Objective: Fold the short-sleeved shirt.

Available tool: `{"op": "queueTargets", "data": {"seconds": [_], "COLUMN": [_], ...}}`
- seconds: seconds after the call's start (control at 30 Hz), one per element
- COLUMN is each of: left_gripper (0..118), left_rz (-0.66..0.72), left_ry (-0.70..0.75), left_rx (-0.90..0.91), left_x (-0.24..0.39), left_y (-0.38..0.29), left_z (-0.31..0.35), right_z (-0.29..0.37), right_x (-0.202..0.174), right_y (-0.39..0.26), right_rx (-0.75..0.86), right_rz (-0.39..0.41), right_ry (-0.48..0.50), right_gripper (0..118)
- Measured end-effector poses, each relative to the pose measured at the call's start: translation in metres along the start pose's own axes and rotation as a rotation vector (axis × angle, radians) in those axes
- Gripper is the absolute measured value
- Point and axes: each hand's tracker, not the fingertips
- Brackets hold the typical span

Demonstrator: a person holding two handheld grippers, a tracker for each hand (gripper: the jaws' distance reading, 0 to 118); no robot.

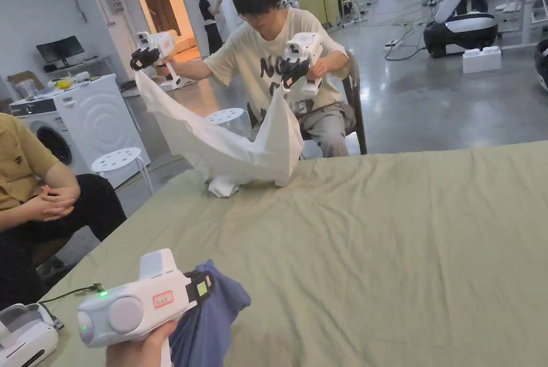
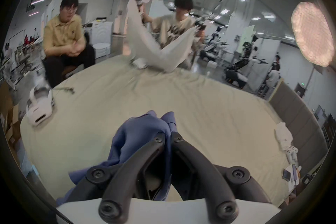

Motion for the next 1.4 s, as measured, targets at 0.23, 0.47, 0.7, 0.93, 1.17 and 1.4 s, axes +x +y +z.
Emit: {"op": "queueTargets", "data": {"seconds": [0.23,0.47,0.7,0.93,1.17,1.4], "left_gripper": [0,0,0,0,85,85], "left_rz": [-0.143,-0.226,-0.382,-0.382,-0.278,-0.404], "left_ry": [-0.27,-0.587,-0.779,-0.849,-0.794,-0.708], "left_rx": [0.061,-0.034,-0.24,-0.473,-0.53,-0.183], "left_x": [0.144,0.297,0.411,0.449,0.427,0.343], "left_y": [0.018,-0.047,-0.2,-0.324,-0.328,-0.215], "left_z": [0.0,0.001,0.005,0.017,0.005,0.05], "right_z": [0.034,0.07,0.096,0.118,0.112,0.094], "right_x": [0.024,0.05,0.073,0.083,0.076,0.061], "right_y": [0.002,-0.005,-0.02,-0.035,-0.038,-0.005], "right_rx": [0.078,0.121,0.108,0.076,0.047,0.134], "right_rz": [-0.027,-0.067,-0.119,-0.104,-0.079,-0.027], "right_ry": [-0.073,-0.171,-0.226,-0.318,-0.31,-0.216], "right_gripper": [0,0,0,0,0,0]}}
